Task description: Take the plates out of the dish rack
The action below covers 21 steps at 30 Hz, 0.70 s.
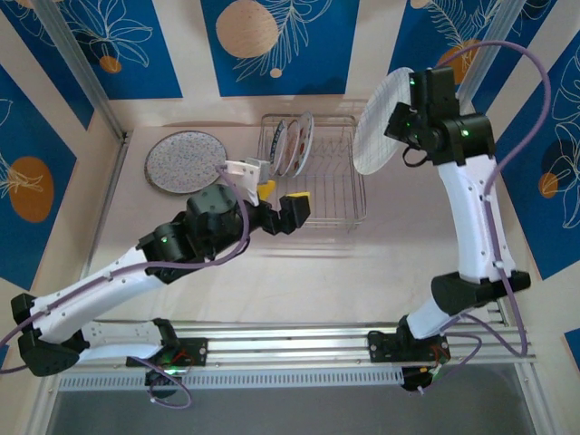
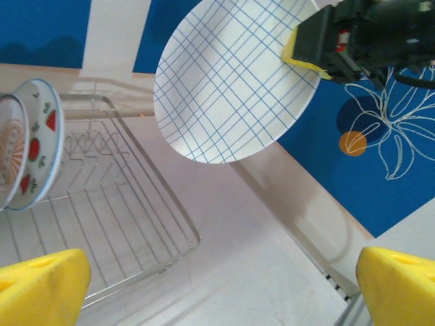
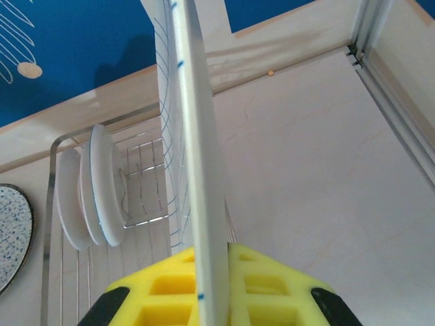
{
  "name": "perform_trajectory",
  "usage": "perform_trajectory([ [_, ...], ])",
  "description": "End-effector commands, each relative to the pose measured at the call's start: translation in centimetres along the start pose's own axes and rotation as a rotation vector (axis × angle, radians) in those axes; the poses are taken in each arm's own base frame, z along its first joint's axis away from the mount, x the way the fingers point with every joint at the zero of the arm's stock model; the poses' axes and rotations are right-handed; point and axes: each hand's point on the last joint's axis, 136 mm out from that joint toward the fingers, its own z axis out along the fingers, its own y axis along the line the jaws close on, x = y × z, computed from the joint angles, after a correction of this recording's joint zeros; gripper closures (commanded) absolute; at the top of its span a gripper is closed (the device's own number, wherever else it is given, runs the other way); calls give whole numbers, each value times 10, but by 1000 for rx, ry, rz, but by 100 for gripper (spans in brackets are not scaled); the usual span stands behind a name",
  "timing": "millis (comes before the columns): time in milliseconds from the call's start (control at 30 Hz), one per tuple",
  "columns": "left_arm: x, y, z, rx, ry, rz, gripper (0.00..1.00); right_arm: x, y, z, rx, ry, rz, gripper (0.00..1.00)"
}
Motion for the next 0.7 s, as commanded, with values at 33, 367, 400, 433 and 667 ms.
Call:
perform_trajectory([
  [33, -9, -14, 7, 80, 18, -119, 0, 0, -13, -36, -50, -44, 72, 100],
  [367, 22, -2, 52, 169, 207, -514, 0, 24, -16, -86, -239, 14, 154, 100],
  [400, 25, 0, 57, 175, 220, -568, 0, 27, -15, -90, -263, 25, 161, 100],
  [433, 28, 1, 61, 188, 227, -601, 0, 31, -13, -92, -285, 39, 169, 100],
  [667, 38, 0, 85, 258, 277, -782, 4, 52, 3, -106, -477, 154, 266, 100],
])
